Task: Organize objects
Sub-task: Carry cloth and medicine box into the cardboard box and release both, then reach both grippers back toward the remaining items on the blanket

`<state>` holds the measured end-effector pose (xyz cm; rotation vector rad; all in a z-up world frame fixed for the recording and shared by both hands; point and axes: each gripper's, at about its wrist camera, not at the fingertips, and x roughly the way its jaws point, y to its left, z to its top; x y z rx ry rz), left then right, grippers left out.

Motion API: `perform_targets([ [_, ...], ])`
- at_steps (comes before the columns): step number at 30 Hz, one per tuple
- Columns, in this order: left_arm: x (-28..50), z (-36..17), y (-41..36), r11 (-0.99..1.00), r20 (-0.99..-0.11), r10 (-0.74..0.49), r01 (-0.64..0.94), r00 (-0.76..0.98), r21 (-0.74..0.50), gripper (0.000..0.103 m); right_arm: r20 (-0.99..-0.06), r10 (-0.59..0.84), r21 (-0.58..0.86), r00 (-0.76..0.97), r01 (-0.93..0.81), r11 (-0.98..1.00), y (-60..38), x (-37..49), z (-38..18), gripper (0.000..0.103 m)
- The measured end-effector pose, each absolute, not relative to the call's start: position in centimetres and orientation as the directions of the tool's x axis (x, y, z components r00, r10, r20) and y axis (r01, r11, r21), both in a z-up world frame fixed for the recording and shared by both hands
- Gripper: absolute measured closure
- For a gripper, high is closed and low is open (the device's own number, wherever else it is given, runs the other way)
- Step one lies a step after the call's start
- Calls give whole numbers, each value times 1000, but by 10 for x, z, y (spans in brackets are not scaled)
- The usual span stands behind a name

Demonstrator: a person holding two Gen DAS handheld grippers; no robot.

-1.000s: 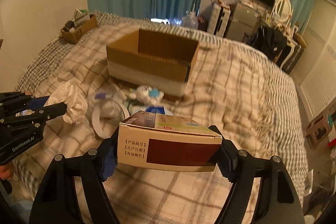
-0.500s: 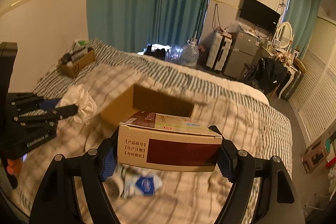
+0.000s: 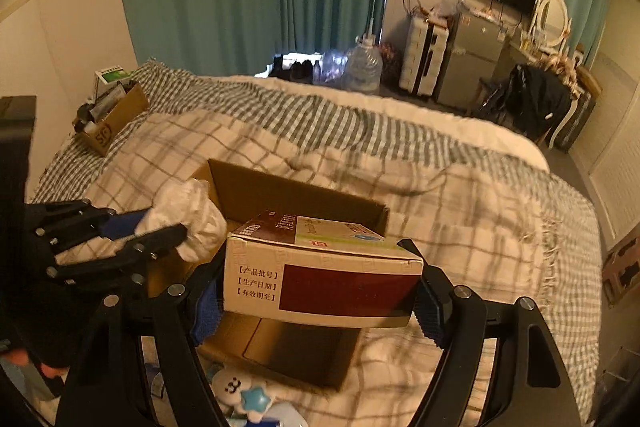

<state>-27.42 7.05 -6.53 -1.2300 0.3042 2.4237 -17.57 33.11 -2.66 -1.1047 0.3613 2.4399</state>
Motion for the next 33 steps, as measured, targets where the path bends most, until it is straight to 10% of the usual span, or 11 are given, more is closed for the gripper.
perform_targets([
  [2, -272, -71, 71, -892, -811, 246, -452, -530, 25, 77, -755, 278, 65, -594, -489, -870, 330, -177, -30, 26],
  [7, -259, -58, 67, -896, -801, 238, -443, -549, 38, 24, -734, 321, 46, -598, -516, -855, 322, -160, -15, 16],
  [21, -152, 16, -4, -937, -725, 227, -349, -650, 19, 3, -658, 427, -59, -620, -522, -851, 237, -49, 69, 15],
  [33, -77, -23, -61, -969, -726, 172, -246, -666, -4, 0, -736, 311, 1, -601, -460, -888, 165, -24, 1, 16],
])
